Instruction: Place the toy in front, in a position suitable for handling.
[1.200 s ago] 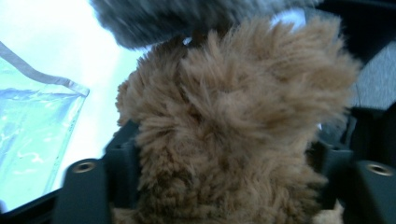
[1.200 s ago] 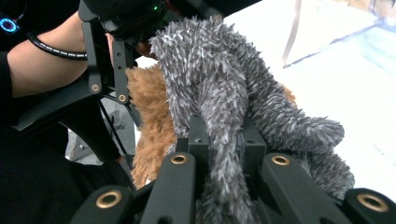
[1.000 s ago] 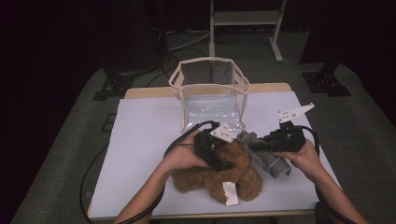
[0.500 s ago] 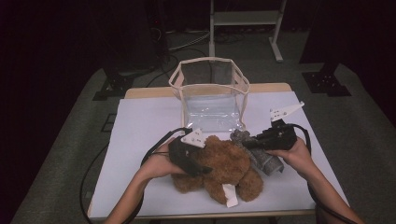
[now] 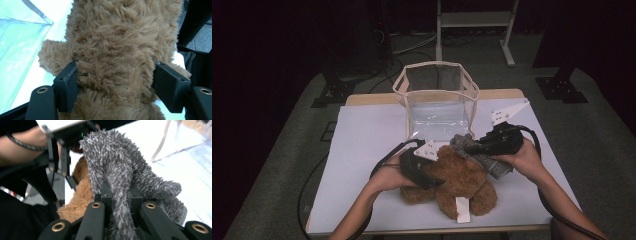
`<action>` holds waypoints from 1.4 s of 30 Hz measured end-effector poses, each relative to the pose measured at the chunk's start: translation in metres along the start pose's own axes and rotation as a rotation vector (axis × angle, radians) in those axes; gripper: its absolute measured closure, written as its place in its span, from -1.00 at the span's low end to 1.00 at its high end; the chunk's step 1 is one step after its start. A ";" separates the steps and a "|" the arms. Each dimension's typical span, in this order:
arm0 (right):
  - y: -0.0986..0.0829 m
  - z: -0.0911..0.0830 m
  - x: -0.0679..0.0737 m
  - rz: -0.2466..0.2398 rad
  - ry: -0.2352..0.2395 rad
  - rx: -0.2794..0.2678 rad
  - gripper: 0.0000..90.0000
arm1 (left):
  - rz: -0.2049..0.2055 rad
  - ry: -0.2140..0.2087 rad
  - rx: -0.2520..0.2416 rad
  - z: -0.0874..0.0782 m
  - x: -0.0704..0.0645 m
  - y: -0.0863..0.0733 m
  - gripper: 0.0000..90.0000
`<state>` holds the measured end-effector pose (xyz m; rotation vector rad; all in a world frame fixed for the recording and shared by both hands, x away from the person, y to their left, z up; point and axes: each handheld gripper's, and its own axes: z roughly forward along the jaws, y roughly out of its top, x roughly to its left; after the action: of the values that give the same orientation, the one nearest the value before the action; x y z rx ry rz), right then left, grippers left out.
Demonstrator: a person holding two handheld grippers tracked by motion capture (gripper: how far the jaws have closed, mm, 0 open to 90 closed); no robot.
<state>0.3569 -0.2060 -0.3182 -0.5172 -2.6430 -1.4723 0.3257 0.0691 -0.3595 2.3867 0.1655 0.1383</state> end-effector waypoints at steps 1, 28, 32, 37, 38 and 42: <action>-0.001 0.003 0.001 -0.003 0.001 0.014 0.76 | 0.002 0.002 0.002 -0.002 0.000 -0.001 -0.42; -0.045 0.006 0.002 0.039 0.017 0.013 0.76 | -0.031 0.010 -0.040 -0.015 -0.002 -0.014 -0.56; -0.048 -0.014 0.000 0.056 -0.013 -0.034 0.76 | -0.028 0.028 -0.059 -0.023 -0.006 -0.014 -0.59; -0.070 -0.048 -0.007 0.105 -0.120 -0.034 0.75 | -0.039 0.054 -0.100 -0.038 -0.007 -0.018 -0.62; -0.078 -0.057 -0.010 0.128 -0.155 -0.030 0.75 | -0.044 0.058 -0.108 -0.041 -0.007 -0.019 -0.64; -0.109 -0.080 -0.018 0.206 -0.255 -0.017 0.75 | -0.058 0.087 -0.139 -0.052 -0.008 -0.024 -0.66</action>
<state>0.3309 -0.3303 -0.3676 -1.0083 -2.6585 -1.4540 0.3087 0.1198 -0.3383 2.2364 0.2574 0.2199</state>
